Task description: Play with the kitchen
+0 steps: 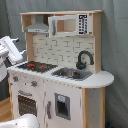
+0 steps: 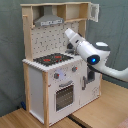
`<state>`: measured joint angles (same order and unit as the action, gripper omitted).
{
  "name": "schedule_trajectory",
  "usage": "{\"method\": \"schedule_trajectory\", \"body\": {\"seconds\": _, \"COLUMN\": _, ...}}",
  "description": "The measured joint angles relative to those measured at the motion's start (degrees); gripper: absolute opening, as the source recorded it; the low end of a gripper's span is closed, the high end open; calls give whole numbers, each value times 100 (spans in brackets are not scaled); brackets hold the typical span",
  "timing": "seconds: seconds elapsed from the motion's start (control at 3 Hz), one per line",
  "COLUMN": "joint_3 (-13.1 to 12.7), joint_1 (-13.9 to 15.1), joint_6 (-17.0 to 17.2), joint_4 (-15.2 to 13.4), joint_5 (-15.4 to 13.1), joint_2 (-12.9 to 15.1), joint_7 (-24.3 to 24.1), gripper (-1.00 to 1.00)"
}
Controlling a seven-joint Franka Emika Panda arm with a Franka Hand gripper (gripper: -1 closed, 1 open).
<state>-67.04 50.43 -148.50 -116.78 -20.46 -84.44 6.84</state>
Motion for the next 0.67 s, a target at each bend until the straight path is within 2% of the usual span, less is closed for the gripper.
{"method": "schedule_trajectory", "body": {"seconds": 0.33, "joint_3": -525, "joint_1": -72, "joint_6": -84, "joint_4": 0, "joint_5": -133, "joint_2": -64, "joint_7": 202, "gripper": 100}}
{"method": "schedule_trajectory", "body": {"seconds": 0.67, "joint_3": -928, "joint_1": -319, "joint_6": -126, "joint_4": -29, "joint_5": -370, "joint_2": -63, "joint_7": 534, "gripper": 100}}
